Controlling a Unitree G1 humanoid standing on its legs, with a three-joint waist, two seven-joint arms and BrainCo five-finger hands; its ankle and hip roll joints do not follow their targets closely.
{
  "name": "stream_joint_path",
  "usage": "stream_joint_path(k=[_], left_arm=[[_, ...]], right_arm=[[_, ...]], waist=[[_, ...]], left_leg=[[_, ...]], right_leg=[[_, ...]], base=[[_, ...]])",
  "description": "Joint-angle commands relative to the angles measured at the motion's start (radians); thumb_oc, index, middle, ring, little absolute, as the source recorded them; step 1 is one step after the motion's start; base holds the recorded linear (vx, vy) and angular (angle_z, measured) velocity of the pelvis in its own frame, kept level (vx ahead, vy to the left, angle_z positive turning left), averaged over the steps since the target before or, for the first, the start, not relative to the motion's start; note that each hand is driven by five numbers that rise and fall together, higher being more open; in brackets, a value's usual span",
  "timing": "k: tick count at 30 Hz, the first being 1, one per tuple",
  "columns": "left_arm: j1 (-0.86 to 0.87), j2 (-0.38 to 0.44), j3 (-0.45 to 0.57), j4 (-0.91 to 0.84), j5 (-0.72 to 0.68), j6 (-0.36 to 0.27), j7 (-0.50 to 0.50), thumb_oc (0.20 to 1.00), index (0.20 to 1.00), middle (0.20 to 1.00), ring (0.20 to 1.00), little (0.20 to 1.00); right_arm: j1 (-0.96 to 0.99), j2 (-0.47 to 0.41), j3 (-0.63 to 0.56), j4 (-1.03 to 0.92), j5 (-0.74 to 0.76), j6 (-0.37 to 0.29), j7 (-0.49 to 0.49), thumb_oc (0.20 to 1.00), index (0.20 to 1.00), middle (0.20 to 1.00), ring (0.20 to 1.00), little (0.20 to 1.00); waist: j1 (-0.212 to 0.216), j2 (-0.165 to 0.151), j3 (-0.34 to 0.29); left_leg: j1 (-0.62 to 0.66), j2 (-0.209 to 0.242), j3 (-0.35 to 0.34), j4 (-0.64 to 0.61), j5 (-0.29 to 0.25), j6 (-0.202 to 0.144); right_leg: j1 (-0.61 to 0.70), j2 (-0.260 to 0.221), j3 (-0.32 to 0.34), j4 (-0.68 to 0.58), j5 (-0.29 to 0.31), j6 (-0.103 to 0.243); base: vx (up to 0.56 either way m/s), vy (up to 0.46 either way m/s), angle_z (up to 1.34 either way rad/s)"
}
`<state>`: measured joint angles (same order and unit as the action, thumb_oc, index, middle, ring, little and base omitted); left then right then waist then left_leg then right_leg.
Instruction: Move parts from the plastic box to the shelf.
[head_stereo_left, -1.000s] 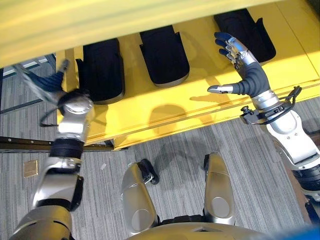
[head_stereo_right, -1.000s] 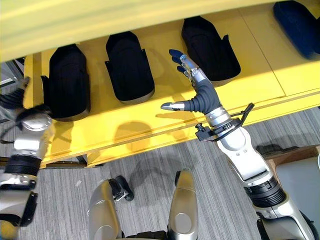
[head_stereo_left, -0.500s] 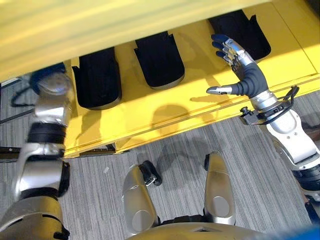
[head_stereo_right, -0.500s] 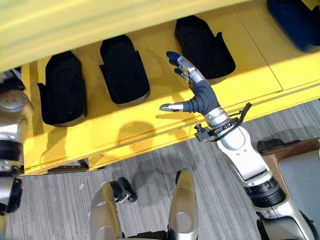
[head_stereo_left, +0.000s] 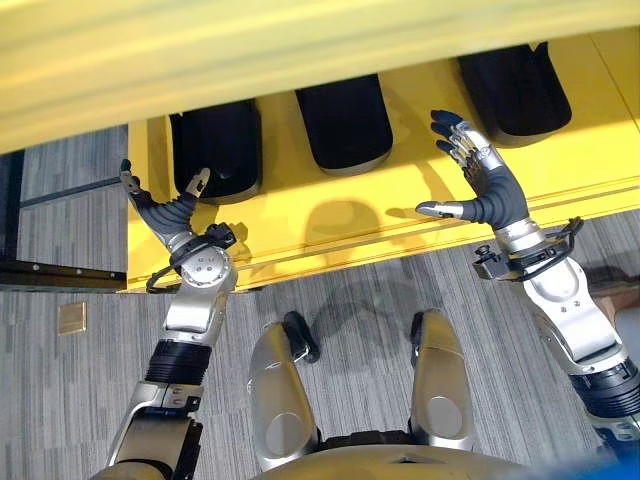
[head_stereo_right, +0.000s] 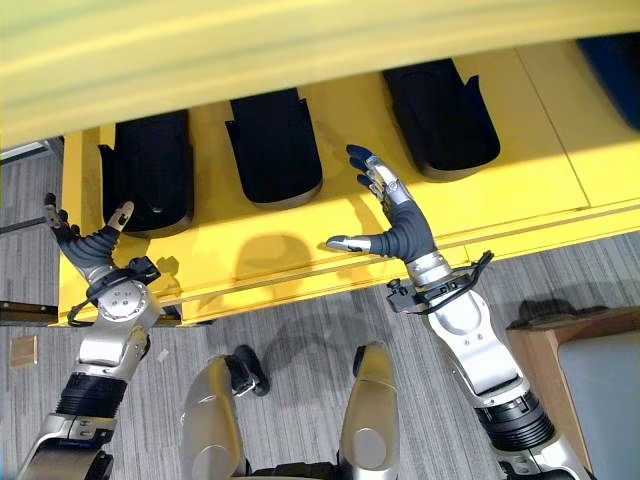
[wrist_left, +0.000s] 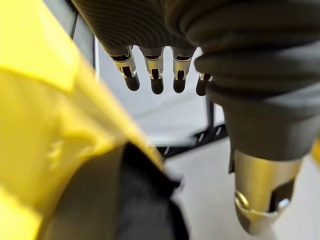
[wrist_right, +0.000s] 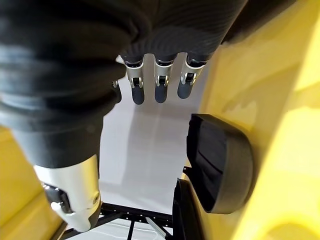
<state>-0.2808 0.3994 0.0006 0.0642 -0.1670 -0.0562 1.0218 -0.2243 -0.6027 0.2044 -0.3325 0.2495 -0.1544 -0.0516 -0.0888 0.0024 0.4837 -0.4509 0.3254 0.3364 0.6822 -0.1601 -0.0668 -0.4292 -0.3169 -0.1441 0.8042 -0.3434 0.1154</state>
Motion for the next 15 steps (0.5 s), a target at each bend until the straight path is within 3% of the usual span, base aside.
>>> stream_joint_path(k=[1, 3, 6, 9, 10, 11, 14, 15], left_arm=[[-0.049, 0.1, 0.031, -0.06, 0.209, -0.118, 0.147, 1.0, 1.0, 1.0, 1.0, 1.0], [-0.047, 0.112, 0.042, -0.081, 0.274, -0.137, 0.161, 1.0, 1.0, 1.0, 1.0, 1.0], [-0.025, 0.107, 0.042, -0.114, 0.259, -0.17, 0.11, 1.0, 1.0, 1.0, 1.0, 1.0], [0.046, 0.067, 0.032, -0.144, 0.199, -0.192, -0.04, 1.0, 1.0, 1.0, 1.0, 1.0], [0.109, 0.04, 0.019, -0.173, 0.128, -0.179, -0.197, 1.0, 1.0, 1.0, 1.0, 1.0], [0.178, 0.025, 0.004, -0.198, -0.007, -0.166, -0.416, 1.0, 1.0, 1.0, 1.0, 1.0], [0.275, 0.019, -0.002, -0.229, -0.144, -0.166, -0.647, 1.0, 1.0, 1.0, 1.0, 1.0], [0.314, 0.022, -0.004, -0.245, -0.24, -0.182, -0.766, 1.0, 1.0, 1.0, 1.0, 1.0]], right_arm=[[-0.019, 0.038, -0.05, -0.064, -0.028, -0.111, -0.039, 1.0, 1.0, 1.0, 1.0, 1.0], [-0.013, 0.038, -0.04, -0.056, -0.028, -0.118, -0.058, 1.0, 1.0, 1.0, 1.0, 1.0], [0.009, 0.045, -0.033, -0.053, -0.026, -0.128, -0.068, 1.0, 1.0, 1.0, 1.0, 1.0], [0.053, 0.078, -0.026, -0.053, -0.033, -0.12, -0.058, 1.0, 1.0, 1.0, 1.0, 1.0], [0.101, 0.102, -0.031, -0.054, 0.012, -0.109, -0.038, 1.0, 1.0, 1.0, 1.0, 1.0], [0.157, 0.13, -0.053, -0.053, 0.03, -0.081, -0.001, 1.0, 1.0, 1.0, 1.0, 1.0], [0.225, 0.138, -0.093, -0.034, 0.116, -0.025, 0.051, 1.0, 1.0, 1.0, 1.0, 1.0], [0.254, 0.138, -0.113, -0.021, 0.173, 0.004, 0.079, 1.0, 1.0, 1.0, 1.0, 1.0]], waist=[[0.017, -0.024, -0.037], [0.024, -0.028, -0.048], [0.031, -0.031, -0.061], [0.041, -0.032, -0.08], [0.045, -0.033, -0.094], [0.047, -0.033, -0.112], [0.05, -0.029, -0.141], [0.051, -0.026, -0.15]], left_leg=[[0.11, -0.031, -0.004, -0.046, -0.075, 0.012], [0.138, -0.042, -0.001, -0.085, -0.058, 0.008], [0.165, -0.053, -0.001, -0.117, -0.047, 0.007], [0.215, -0.069, 0.001, -0.182, -0.023, 0.011], [0.258, -0.075, 0.009, -0.24, 0.004, 0.006], [0.309, -0.084, 0.019, -0.323, 0.041, -0.001], [0.37, -0.094, 0.038, -0.414, 0.083, -0.012], [0.39, -0.097, 0.043, -0.444, 0.098, -0.015]], right_leg=[[0.036, -0.008, -0.048, -0.134, 0.128, 0.006], [0.07, -0.003, -0.058, -0.175, 0.138, 0.008], [0.098, 0.001, -0.065, -0.205, 0.147, 0.01], [0.147, 0.01, -0.078, -0.264, 0.164, 0.015], [0.19, 0.022, -0.09, -0.326, 0.187, 0.017], [0.24, 0.039, -0.107, -0.403, 0.216, 0.017], [0.311, 0.057, -0.131, -0.504, 0.249, 0.017], [0.334, 0.063, -0.138, -0.533, 0.259, 0.018]], base=[[0.06, -0.048, 0.15], [0.04, -0.06, 0.07], [0.06, -0.05, 0.04], [0.11, -0.054, 0.03], [0.18, -0.084, 0.12], [0.2, -0.084, 0.11], [0.12, -0.035, 0.11], [0.06, -0.02, 0.05]])
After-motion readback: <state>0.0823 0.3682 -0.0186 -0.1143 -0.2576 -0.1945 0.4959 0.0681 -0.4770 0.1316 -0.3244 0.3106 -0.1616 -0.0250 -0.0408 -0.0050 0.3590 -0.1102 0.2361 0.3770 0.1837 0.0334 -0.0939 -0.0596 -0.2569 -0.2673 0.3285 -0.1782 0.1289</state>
